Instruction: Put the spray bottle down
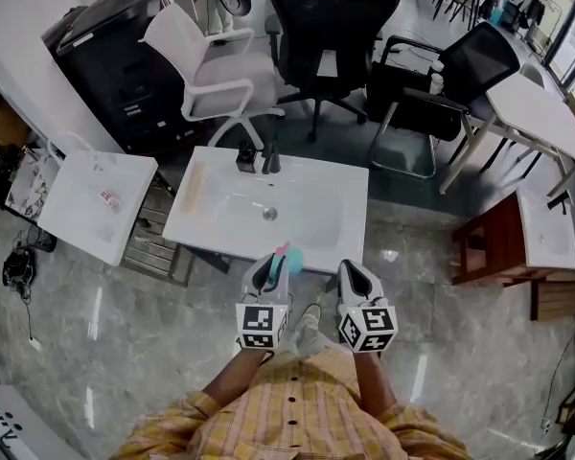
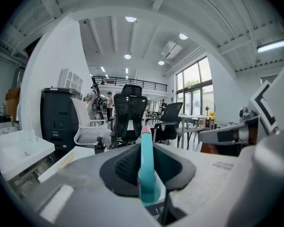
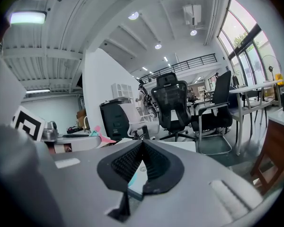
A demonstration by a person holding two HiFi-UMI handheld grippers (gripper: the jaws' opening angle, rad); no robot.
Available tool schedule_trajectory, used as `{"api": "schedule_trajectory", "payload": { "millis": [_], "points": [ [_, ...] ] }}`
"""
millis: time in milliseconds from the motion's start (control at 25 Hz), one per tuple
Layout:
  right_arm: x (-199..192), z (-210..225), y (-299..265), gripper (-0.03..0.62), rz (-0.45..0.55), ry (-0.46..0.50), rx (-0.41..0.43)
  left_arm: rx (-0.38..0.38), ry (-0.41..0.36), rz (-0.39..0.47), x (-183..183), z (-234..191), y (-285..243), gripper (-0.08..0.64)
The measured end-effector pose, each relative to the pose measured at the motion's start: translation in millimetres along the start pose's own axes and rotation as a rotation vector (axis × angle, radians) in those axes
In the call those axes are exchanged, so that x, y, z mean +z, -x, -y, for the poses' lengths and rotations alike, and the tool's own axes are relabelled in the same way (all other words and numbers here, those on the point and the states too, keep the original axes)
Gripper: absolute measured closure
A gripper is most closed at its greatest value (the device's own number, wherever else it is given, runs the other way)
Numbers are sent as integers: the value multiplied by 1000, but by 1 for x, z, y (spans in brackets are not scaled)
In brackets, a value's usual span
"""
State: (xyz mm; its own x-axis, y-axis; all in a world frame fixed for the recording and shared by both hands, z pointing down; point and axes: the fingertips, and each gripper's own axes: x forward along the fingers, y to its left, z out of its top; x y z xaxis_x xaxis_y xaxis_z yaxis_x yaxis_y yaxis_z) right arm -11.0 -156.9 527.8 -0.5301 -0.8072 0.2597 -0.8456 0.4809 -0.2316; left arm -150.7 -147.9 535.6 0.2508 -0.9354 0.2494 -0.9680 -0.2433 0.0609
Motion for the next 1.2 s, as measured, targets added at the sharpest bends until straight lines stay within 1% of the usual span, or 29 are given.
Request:
{"api": "schedule_trajectory", "payload": {
  "millis": [120, 480, 640, 760, 1000, 1200],
  "points": [
    [10, 13, -23, 593, 9, -5, 5, 1, -18, -4, 10, -7, -29, 492],
    [31, 51, -89, 592, -19, -10, 43, 32, -35, -42, 27, -24, -107, 492],
    [27, 59, -112, 592, -45, 2, 92, 54, -41, -61, 24, -31, -132, 492],
    [25, 64, -124, 592, -61, 6, 108, 70, -45, -63, 25, -35, -148, 492],
    [20, 74, -134, 593, -90, -2, 106, 99, -45, -73, 24, -49, -175, 492],
    [8, 79, -139, 592, -117, -18, 97, 99, -47, -78, 25, -59, -199, 492]
  ]
}}
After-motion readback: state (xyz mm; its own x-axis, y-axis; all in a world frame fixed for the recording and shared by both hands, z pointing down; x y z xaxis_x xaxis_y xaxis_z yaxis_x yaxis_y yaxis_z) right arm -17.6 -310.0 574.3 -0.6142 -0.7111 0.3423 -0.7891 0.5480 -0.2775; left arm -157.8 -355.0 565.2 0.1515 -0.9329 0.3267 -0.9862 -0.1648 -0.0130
